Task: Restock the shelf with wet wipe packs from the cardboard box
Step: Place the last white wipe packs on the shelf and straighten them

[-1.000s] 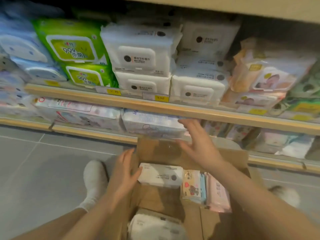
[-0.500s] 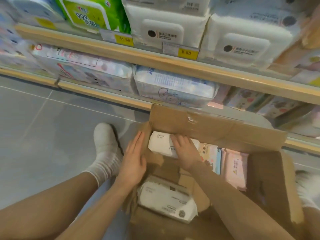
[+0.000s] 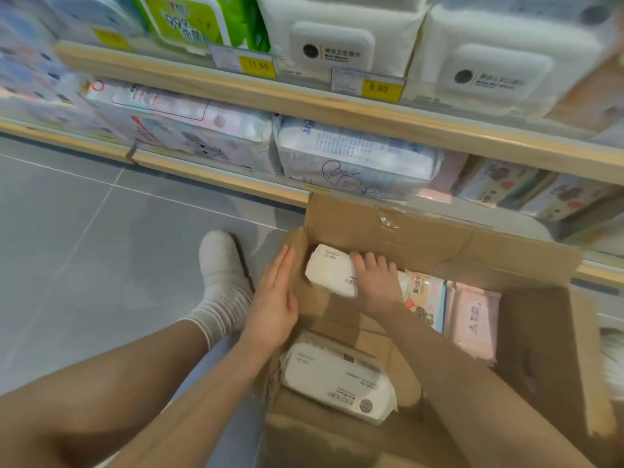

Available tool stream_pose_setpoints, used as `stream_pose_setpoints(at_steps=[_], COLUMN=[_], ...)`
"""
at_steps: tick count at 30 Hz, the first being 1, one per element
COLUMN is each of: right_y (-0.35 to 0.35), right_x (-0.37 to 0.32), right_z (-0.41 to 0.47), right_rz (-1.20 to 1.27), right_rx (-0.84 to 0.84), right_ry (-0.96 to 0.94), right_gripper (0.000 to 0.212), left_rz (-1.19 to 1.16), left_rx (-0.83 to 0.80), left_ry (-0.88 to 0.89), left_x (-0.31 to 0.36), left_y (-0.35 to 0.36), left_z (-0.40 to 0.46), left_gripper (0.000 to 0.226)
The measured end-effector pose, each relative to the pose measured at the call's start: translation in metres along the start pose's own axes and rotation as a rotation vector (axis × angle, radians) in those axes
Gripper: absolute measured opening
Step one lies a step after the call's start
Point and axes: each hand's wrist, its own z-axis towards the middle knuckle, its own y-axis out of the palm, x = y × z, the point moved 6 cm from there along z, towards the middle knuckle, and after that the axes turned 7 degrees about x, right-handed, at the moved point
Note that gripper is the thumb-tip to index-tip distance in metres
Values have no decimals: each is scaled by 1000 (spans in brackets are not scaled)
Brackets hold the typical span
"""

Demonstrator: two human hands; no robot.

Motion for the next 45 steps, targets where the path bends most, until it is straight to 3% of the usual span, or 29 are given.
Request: stream_pose_setpoints(at_steps=[6, 10, 13, 17, 20, 23, 31, 39, 45], right_y=[-62, -105, -126, -141, -136, -126, -131, -159, -215], right_x=[39, 82, 114, 141, 149, 150, 168, 179, 167], right_z=[-50, -90, -117, -149, -166, -176, -174, -161, -157], right_rz=[167, 267, 355, 411, 429, 455, 503, 547, 634], right_rx=[55, 147, 204, 244, 228, 226, 236, 256, 342], right_ry=[73, 188, 296, 411, 459, 459, 521, 554, 455], right_gripper=[93, 95, 97, 101, 100, 100, 100, 106, 91], left_rz=[156, 292, 304, 445, 604, 682, 733, 649, 602], left_rx=[-61, -106, -322, -618, -761, -892, -837, -779, -551], left_ry=[20, 241, 434, 718, 786, 754, 581, 536, 526], left_x=[6, 39, 62, 58, 52, 33, 42, 63, 110], left_y=[-3, -3, 22, 62, 82, 94, 109, 102, 25], left_z=[-4, -19, -46, -78, -92, -101, -80, -51, 4], left_gripper=[79, 79, 73, 48, 43, 59, 109, 101, 103])
